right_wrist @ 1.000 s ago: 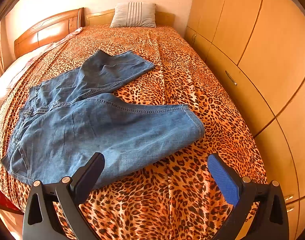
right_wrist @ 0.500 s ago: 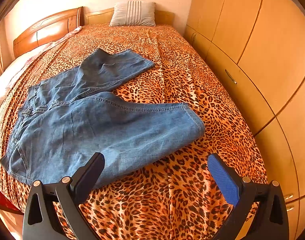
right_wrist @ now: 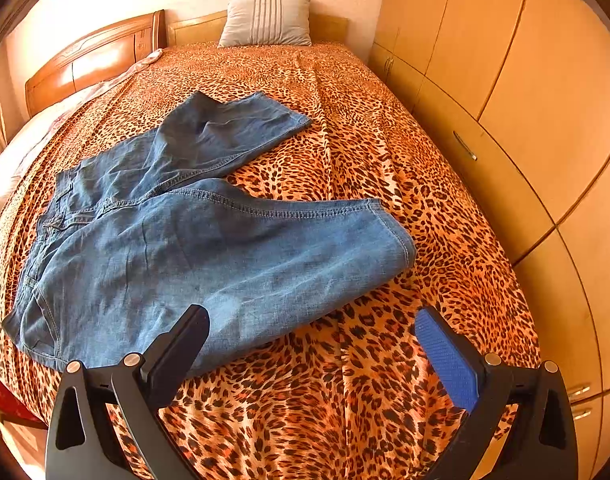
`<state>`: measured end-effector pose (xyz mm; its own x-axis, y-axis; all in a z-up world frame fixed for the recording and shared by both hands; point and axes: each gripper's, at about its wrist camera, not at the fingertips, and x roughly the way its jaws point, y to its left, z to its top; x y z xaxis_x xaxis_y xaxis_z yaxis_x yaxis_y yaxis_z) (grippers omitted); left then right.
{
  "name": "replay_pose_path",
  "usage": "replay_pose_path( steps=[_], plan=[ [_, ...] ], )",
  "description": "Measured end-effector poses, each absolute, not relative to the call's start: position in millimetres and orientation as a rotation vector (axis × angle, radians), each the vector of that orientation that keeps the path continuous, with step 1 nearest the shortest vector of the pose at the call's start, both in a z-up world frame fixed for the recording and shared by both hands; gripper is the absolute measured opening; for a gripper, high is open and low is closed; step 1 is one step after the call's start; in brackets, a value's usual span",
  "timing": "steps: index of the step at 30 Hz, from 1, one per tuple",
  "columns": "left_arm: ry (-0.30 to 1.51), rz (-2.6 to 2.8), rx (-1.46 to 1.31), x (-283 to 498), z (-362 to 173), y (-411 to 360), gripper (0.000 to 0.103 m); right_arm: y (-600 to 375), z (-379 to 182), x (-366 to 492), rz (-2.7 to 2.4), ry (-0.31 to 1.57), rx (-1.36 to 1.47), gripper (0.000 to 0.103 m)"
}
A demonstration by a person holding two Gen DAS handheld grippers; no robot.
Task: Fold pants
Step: 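Grasp the jeans waistband with the left gripper while the right gripper grasps a leg hem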
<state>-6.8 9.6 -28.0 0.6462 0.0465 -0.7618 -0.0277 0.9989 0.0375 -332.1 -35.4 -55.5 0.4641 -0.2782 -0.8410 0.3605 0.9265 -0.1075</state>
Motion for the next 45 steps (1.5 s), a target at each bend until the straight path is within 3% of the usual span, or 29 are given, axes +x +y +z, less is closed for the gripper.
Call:
replay_pose_path(
  steps=[9,15,22,24,25,26,27,28,35,37,40,42,43,44,45],
  plan=[
    [1.161,0.153,0.098,51.3,-68.3,68.4,0.101,-153.8,-95.1,-345.9,-0.558,1.15,0.414,0.103],
    [1.436,0.111,-0.248,67.8,-111.4,113.0,0.101,-201.0,-127.7,-347.6,-0.526,1.172,0.619,0.103],
    [1.587,0.163,-0.523,50.7,-151.9,129.7,0.101,-191.5,-146.4,-300.2,-0.42,1.172,0.542,0.1],
    [1.596,0.182,-0.51,50.9,-158.9,129.3,0.101,-187.4,-149.2,-285.9,-0.342,1.162,0.537,0.088],
    [1.599,0.191,-0.502,50.8,-161.1,128.3,0.101,-184.8,-151.3,-278.7,-0.289,1.174,0.547,0.064],
    [1.598,0.197,-0.493,50.2,-162.9,125.4,0.101,-181.8,-153.6,-272.2,-0.239,1.202,0.561,0.026],
    [1.593,0.197,-0.484,51.8,-162.3,122.9,0.101,-178.8,-154.2,-267.5,-0.207,1.234,0.571,0.011],
    [1.585,0.196,-0.469,54.2,-159.7,121.3,0.101,-176.1,-149.6,-266.2,-0.198,1.243,0.562,0.009],
    [1.528,0.193,-0.383,63.8,-151.1,115.2,0.101,-214.0,-72.7,-307.1,-0.235,1.152,0.725,0.012],
    [1.541,0.2,-0.379,69.5,-150.8,114.9,0.101,-220.4,-79.8,-315.2,-0.312,1.207,0.67,0.02],
    [1.544,0.186,-0.396,79.4,-153.8,107.8,0.101,-231.3,-107.1,-331.4,-0.307,1.223,0.818,0.021],
    [1.549,0.183,-0.379,82.0,-154.1,103.8,0.101,-234.9,-115.3,-347.8,-0.332,1.178,0.881,0.041],
    [1.554,0.183,-0.365,83.9,-154.8,100.9,0.101,-234.3,-118.9,-353.4,-0.343,1.164,0.9,0.058],
    [1.558,0.185,-0.348,86.2,-156.2,95.3,0.101,-232.2,-122.8,-358.5,-0.355,1.156,0.905,0.068],
    [1.561,0.19,-0.328,92.1,-157.4,85.6,0.101,-229.7,-126.2,-360.9,-0.364,1.158,0.893,0.069]
  ],
)
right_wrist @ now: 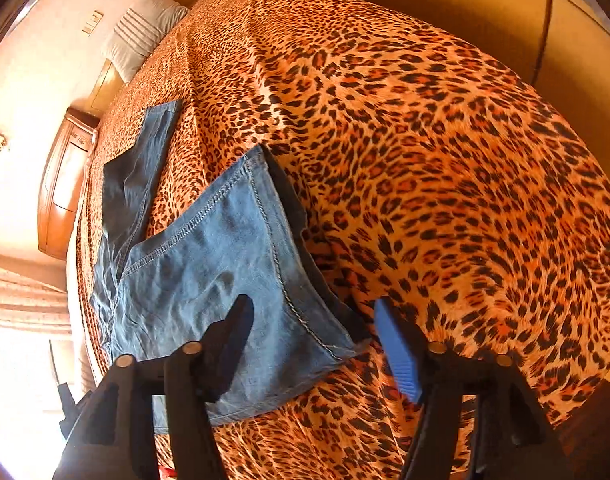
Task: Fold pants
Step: 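Grasp the jeans waistband with the left gripper while the right gripper grasps a leg hem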
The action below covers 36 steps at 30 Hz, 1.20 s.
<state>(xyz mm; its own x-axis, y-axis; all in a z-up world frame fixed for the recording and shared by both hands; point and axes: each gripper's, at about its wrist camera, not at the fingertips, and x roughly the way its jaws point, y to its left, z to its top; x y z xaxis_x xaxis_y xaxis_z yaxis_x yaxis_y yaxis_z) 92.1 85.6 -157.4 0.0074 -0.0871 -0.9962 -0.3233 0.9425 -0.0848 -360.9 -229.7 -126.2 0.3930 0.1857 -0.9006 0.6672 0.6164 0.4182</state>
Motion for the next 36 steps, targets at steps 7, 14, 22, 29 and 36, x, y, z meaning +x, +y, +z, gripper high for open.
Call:
replay_pose_path(
  steps=[7,14,22,29,36],
  plan=[
    [1.569,0.19,-0.224,99.4,-163.9,53.5,0.101,-211.9,-126.1,-354.8,-0.297,1.218,0.752,0.011],
    [1.51,0.178,-0.305,117.4,-133.4,67.3,0.101,-247.2,-102.2,-372.3,-0.484,1.316,0.629,0.016],
    [1.438,0.242,-0.441,232.4,-116.2,81.2,0.101,-255.5,-62.9,-229.1,-0.334,1.124,0.672,0.046],
    [1.441,0.27,-0.563,311.2,-144.4,78.1,0.101,-249.6,-102.3,-68.6,-0.252,1.133,0.75,0.054],
    [1.44,0.273,-0.564,342.3,-159.8,61.0,0.101,-249.3,-166.1,-1.7,-0.298,1.171,0.867,0.054]
  ],
)
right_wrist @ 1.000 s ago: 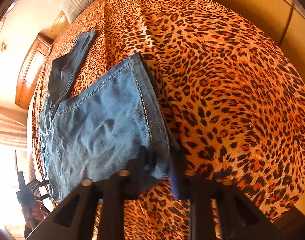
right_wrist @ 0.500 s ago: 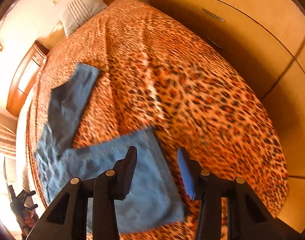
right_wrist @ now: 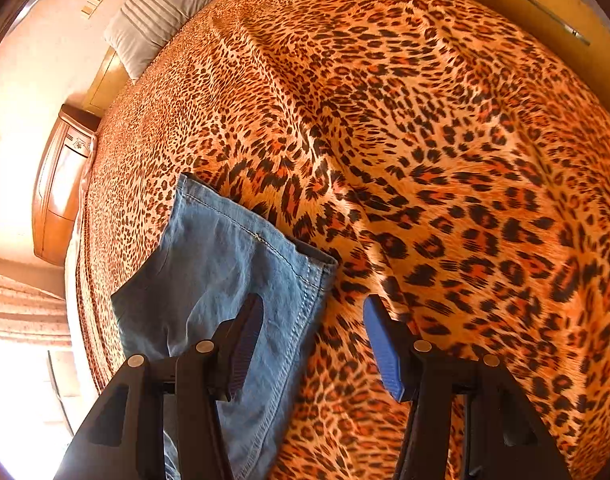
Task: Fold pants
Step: 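Grasp the jeans waistband with the left gripper while the right gripper grasps a leg hem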
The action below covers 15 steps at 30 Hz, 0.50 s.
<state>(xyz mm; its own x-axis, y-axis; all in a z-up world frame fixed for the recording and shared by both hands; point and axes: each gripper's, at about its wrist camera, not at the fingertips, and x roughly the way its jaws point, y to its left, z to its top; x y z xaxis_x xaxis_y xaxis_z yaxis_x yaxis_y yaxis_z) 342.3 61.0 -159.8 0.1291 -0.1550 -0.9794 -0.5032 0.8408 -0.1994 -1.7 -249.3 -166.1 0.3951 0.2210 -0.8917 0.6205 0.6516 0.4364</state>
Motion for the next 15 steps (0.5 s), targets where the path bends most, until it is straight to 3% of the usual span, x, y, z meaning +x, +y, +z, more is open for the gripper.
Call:
replay_pose_path(
  steps=[4,5,6,7,9,10,15],
  plan=[
    [1.448,0.288,-0.533,367.4,-178.1,56.9,0.101,-238.9,-181.5,15.9,-0.291,1.203,0.822,0.053],
    [1.454,0.288,-0.521,370.4,-181.2,54.6,0.092,-236.1,-184.1,20.8,-0.291,1.216,0.793,0.051],
    [1.453,0.291,-0.497,371.9,-182.6,51.7,0.078,-233.4,-180.1,23.0,-0.289,1.203,0.752,0.043],
    [1.462,0.288,-0.462,376.4,-186.4,45.9,0.05,-232.2,-175.7,26.0,-0.276,1.203,0.72,0.011],
    [1.462,0.276,-0.414,380.3,-186.5,37.1,0.042,-235.6,-157.7,21.1,-0.268,1.157,0.69,0.013],
    [1.456,0.251,-0.405,379.7,-185.7,33.6,0.031,-240.6,-148.2,13.3,-0.272,1.119,0.687,0.013],
    [1.462,0.235,-0.344,393.3,-187.1,26.2,0.031,-275.2,-171.9,-32.3,-0.366,1.217,0.717,0.014]
  ],
)
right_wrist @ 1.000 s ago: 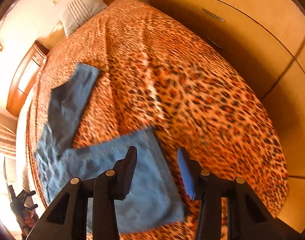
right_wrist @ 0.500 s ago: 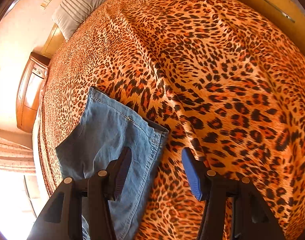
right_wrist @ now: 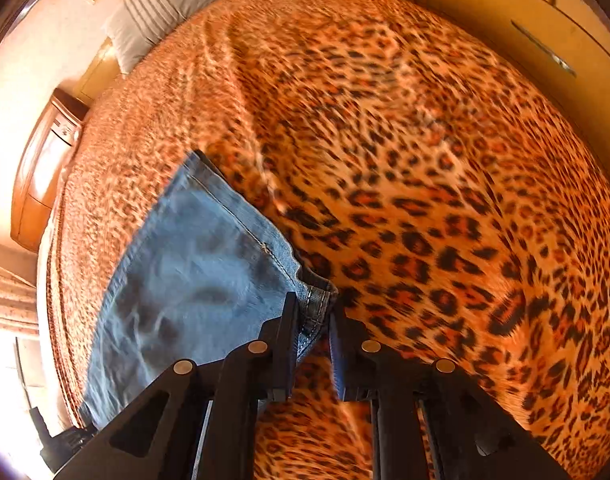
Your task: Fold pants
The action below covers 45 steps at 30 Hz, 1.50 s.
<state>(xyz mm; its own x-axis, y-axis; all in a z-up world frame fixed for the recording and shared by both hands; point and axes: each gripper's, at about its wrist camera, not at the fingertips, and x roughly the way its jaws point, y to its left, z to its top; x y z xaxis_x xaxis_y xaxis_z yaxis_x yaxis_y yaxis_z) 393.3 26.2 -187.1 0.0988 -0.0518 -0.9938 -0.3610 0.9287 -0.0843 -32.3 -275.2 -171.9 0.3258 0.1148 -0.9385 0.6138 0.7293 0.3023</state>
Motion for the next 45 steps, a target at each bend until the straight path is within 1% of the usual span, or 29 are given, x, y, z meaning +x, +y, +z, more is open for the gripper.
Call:
replay_pose_path(
  steps=[1,2,3,4,5,6,7,8,10,12,18,19,20,22,27,30,31,32,36,38,39,41,44,45],
  plan=[
    [1.472,0.222,-0.363,395.1,-186.0,29.3,0.031,-276.8,-176.0,-41.1,-0.368,1.228,0.715,0.015],
    [1.477,0.204,-0.4,393.0,-182.1,37.5,0.031,-278.1,-176.0,-49.6,-0.368,1.221,0.722,0.021],
    [1.475,0.182,-0.454,393.8,-178.5,47.4,0.031,-279.9,-174.3,-54.7,-0.363,1.211,0.734,0.023],
    [1.456,0.182,-0.497,394.0,-172.6,60.1,0.031,-283.0,-170.5,-59.4,-0.37,1.202,0.738,0.035],
    [1.419,0.21,-0.516,393.8,-165.2,74.8,0.032,-286.7,-164.1,-63.8,-0.384,1.187,0.737,0.05],
    [1.381,0.242,-0.527,395.2,-158.6,90.6,0.032,-289.7,-156.5,-65.1,-0.397,1.163,0.726,0.052],
    [1.36,0.263,-0.538,398.0,-154.9,105.2,0.038,-292.1,-147.6,-65.4,-0.411,1.133,0.707,0.052],
    [1.364,0.278,-0.554,401.6,-154.8,116.9,0.046,-294.3,-139.0,-60.6,-0.41,1.108,0.688,0.052],
    [1.385,0.28,-0.603,406.0,-159.8,128.3,0.05,-295.0,-128.9,-46.6,-0.393,1.092,0.661,0.055],
    [1.413,0.262,-0.619,403.2,-167.0,127.3,0.05,-294.6,-128.9,-24.7,-0.367,1.102,0.647,0.061],
    [1.478,0.187,-0.616,388.2,-190.6,85.3,0.05,-270.4,-142.9,48.1,-0.294,1.152,0.637,0.061],
    [1.481,0.196,-0.588,388.8,-192.7,79.5,0.052,-264.7,-146.4,57.7,-0.277,1.157,0.629,0.064],
    [1.473,0.204,-0.555,389.6,-191.9,74.4,0.057,-259.2,-150.5,68.0,-0.267,1.177,0.614,0.066],
    [1.473,0.208,-0.505,390.7,-190.0,64.7,0.06,-247.1,-157.5,82.2,-0.275,1.208,0.553,0.066],
    [1.5,0.206,-0.429,399.6,-186.9,51.9,0.059,-228.3,-174.0,107.5,-0.321,1.274,0.376,0.065],
    [1.404,0.193,-0.479,402.3,-164.4,68.8,0.06,-236.4,-170.4,113.8,-0.3,1.198,0.485,0.066],
    [1.377,0.194,-0.501,410.4,-160.8,72.9,0.06,-239.7,-171.4,117.1,-0.282,1.174,0.532,0.068],
    [1.374,0.184,-0.528,418.2,-161.2,78.5,0.06,-243.4,-173.9,121.0,-0.264,1.175,0.571,0.071],
    [1.449,0.156,-0.602,441.6,-179.1,87.0,0.061,-245.1,-186.9,137.2,-0.243,1.208,0.578,0.072],
    [1.485,0.168,-0.567,454.0,-193.2,73.5,0.061,-238.1,-187.3,140.6,-0.227,1.203,0.57,0.081],
    [1.491,0.17,-0.558,458.0,-195.9,71.1,0.061,-235.6,-187.1,143.1,-0.222,1.197,0.565,0.081],
    [1.476,0.158,-0.568,467.0,-196.5,65.9,0.067,-226.3,-189.6,153.3,-0.202,1.191,0.554,0.084],
    [1.515,0.073,-0.582,487.3,-203.8,50.2,0.069,-209.4,-195.1,167.4,-0.186,1.216,0.5,0.091],
    [1.527,0.073,-0.54,494.3,-205.3,41.5,0.069,-204.8,-196.7,171.6,-0.184,1.231,0.468,0.091]
  ],
)
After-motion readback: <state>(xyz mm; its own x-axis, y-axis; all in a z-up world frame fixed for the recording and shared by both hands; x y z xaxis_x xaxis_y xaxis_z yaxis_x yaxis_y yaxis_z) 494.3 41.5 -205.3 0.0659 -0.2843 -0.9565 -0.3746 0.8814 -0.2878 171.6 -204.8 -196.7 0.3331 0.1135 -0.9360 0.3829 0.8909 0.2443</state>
